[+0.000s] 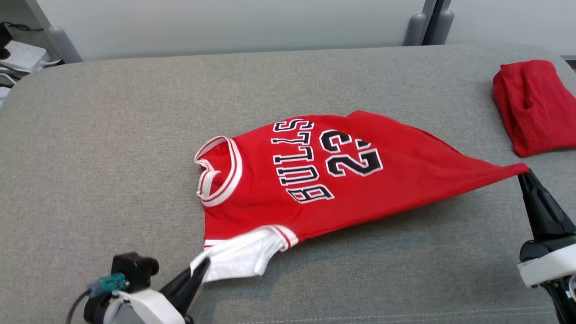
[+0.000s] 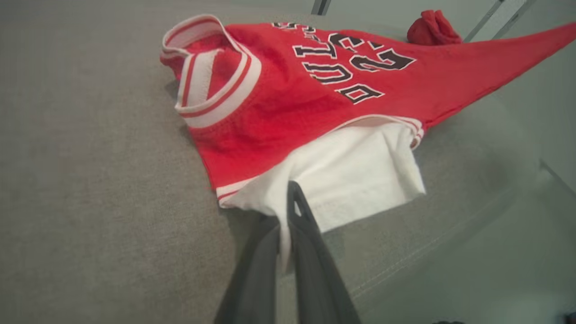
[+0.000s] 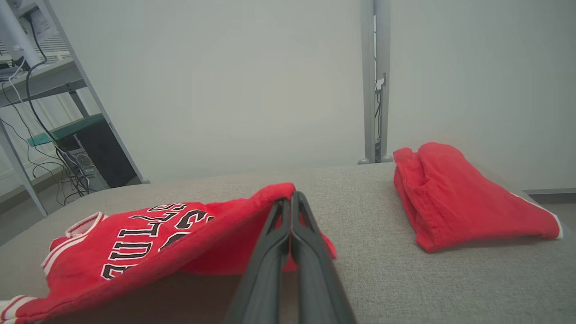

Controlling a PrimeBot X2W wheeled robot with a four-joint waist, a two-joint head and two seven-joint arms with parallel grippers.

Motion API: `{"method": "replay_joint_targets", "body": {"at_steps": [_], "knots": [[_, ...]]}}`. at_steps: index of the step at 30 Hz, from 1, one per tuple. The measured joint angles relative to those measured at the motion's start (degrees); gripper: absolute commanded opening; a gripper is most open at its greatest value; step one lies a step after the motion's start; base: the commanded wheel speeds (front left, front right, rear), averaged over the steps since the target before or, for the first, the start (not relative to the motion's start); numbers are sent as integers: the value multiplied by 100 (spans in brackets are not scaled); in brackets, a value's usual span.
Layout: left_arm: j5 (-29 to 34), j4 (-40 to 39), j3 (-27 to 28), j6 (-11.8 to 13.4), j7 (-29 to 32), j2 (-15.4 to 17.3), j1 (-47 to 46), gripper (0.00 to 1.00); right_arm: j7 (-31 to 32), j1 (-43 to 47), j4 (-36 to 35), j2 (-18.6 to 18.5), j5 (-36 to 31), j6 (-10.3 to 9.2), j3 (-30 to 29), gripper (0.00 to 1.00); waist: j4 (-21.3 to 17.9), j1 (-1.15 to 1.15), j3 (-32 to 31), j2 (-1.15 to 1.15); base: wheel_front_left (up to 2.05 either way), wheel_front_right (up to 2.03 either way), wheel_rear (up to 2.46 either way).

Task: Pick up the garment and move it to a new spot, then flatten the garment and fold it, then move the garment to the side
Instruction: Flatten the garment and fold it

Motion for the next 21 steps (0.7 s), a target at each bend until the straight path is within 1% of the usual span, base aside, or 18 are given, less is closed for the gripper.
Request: {"method": "replay_joint_targets", "body": {"at_steps": [2,3,4,5,6,8,12,15,21], "knots": [[26,421,-103,-27,-110,-74,22,0,0,-1,90,10,-53,0,54,0,17,0,50,0,0,0,0],[45,613,-152,-76,-158,-115,21,4,0,-3,104,24,-60,0,80,0,28,0,79,0,0,0,0],[51,783,-185,-109,-207,-178,21,53,0,-7,123,32,-68,0,101,0,41,0,107,0,0,0,0],[51,937,-211,-113,-263,-247,20,85,0,-18,151,38,-86,1,114,0,59,0,129,0,0,0,0],[49,1057,-245,-126,-307,-309,18,100,0,-32,174,42,-89,0,118,0,78,0,146,0,0,0,0],[48,1240,-270,-144,-412,-412,14,100,0,-63,197,42,-90,0,112,0,124,0,168,0,0,0,0],[49,1400,-339,-163,-523,-511,7,100,0,-93,211,37,-90,0,115,0,198,0,192,0,0,0,0],[74,1438,-453,-162,-511,-557,7,100,0,-113,211,36,-90,0,116,0,219,0,216,0,0,0,0],[315,1583,-646,-103,-448,-594,7,100,0,-126,205,36,-90,0,160,0,220,0,297,0,0,0,0]]}}
